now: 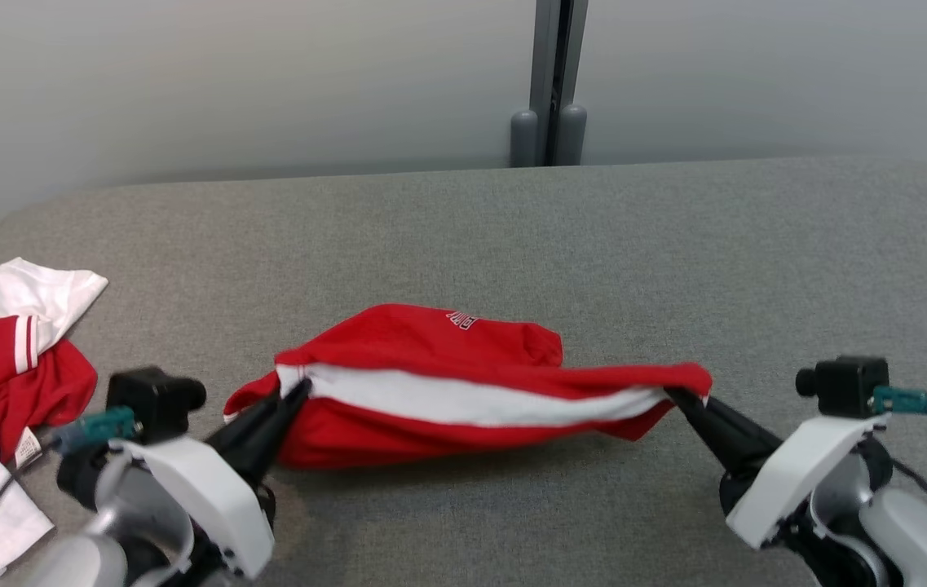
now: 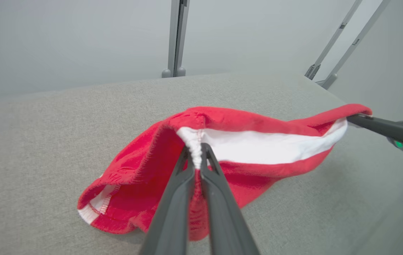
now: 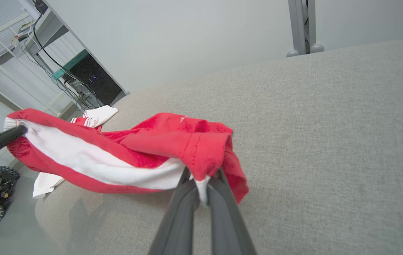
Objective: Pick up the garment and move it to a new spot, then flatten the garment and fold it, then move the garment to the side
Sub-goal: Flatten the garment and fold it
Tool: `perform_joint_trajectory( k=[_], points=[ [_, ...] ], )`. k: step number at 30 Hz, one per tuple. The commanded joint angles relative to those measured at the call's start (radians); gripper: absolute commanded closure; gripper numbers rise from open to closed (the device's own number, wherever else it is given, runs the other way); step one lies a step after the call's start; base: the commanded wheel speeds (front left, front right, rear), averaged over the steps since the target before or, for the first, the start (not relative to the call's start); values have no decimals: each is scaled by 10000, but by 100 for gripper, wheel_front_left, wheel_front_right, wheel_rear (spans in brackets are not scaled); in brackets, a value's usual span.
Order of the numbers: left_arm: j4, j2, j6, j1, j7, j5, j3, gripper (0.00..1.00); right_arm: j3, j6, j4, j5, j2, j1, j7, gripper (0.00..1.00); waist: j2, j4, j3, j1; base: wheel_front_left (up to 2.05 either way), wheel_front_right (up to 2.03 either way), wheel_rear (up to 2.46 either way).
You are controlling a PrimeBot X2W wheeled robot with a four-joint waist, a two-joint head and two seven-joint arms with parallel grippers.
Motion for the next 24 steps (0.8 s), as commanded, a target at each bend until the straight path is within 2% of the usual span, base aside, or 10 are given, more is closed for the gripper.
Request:
perform_joint_trajectory(
  k=[1, 6, 10, 15, 24],
  points=[
    [-23, 141, -62, -376, 45, 62, 103, 100, -39, 2, 10, 22, -120, -255, 70, 100, -1, -92, 216, 0, 0, 0, 0],
    [421, 646, -228, -2594, 360, 186, 202, 100, -17, 2, 98, 455, -162, -2093, 226, 100, -1, -227, 1163, 0, 0, 0, 0],
    [1203, 872, -362, -4474, 633, -20, -103, 100, 205, 4, 420, 834, -226, -3750, 6, 100, -1, -278, 1912, 0, 0, 0, 0],
    [2248, 1234, -420, -6816, 722, -68, -855, 100, 597, 2, 952, 1224, -390, -5942, -311, 100, -1, -363, 2809, 0, 0, 0, 0],
    [3746, 1743, -406, -10929, -31, -387, -2286, 100, 1363, 2, 1780, 1398, -691, -9653, -1375, 100, -1, -370, 4516, 0, 0, 0, 0]
  ],
)
